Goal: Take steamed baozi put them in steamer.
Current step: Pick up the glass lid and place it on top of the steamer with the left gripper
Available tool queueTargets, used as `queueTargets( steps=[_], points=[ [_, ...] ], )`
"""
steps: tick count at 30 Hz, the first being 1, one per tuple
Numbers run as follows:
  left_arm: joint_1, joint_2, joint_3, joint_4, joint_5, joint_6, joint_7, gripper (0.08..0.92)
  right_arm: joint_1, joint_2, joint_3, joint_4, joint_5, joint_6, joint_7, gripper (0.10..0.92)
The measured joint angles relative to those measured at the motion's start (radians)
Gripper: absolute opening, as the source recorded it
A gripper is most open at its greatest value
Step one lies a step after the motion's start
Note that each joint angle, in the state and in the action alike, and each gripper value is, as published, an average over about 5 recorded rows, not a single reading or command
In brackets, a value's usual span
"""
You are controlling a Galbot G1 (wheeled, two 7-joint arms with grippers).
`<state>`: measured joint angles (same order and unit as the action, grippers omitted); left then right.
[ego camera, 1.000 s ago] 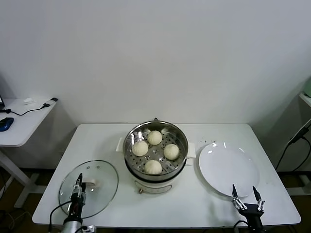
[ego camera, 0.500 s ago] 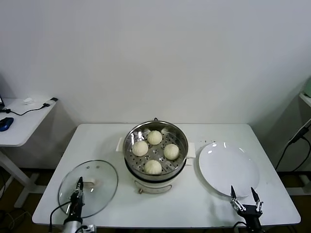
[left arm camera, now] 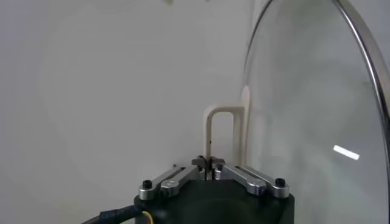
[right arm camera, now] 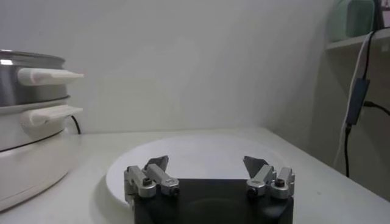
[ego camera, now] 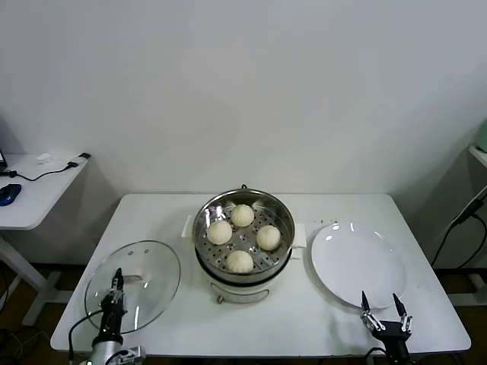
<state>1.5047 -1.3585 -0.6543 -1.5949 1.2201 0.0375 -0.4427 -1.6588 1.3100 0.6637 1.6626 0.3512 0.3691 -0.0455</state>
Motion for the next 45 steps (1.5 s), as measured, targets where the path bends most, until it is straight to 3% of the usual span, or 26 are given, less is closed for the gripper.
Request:
queueTargets(
  steps=[15, 22, 29, 37, 45],
  points=[
    [-0.008, 0.110, -0.030, -0.215, -0.115, 0.016, 0.112, 0.132, 0.005, -0.002, 0.000, -0.009, -0.002, 0.013, 0.000, 0.823],
    [-0.042, 0.194, 0.019, -0.373, -0.140, 0.160, 0.279, 0.132, 0.002, 0.006, 0.002, -0.001, -0.026, -0.001, 0.006, 0.823],
    [-0.125, 0.238, 0.153, -0.484, -0.080, 0.332, 0.458, 0.132, 0.000, 0.018, 0.014, 0.021, -0.064, -0.018, 0.012, 0.823],
    [-0.248, 0.213, 0.361, -0.532, 0.028, 0.494, 0.619, 0.132, 0.008, 0.031, 0.021, 0.035, -0.109, -0.021, 0.016, 0.823],
    [-0.333, 0.092, 0.540, -0.534, 0.189, 0.564, 0.732, 0.132, 0.008, 0.043, 0.022, 0.035, -0.128, -0.013, 0.019, 0.823]
  ],
)
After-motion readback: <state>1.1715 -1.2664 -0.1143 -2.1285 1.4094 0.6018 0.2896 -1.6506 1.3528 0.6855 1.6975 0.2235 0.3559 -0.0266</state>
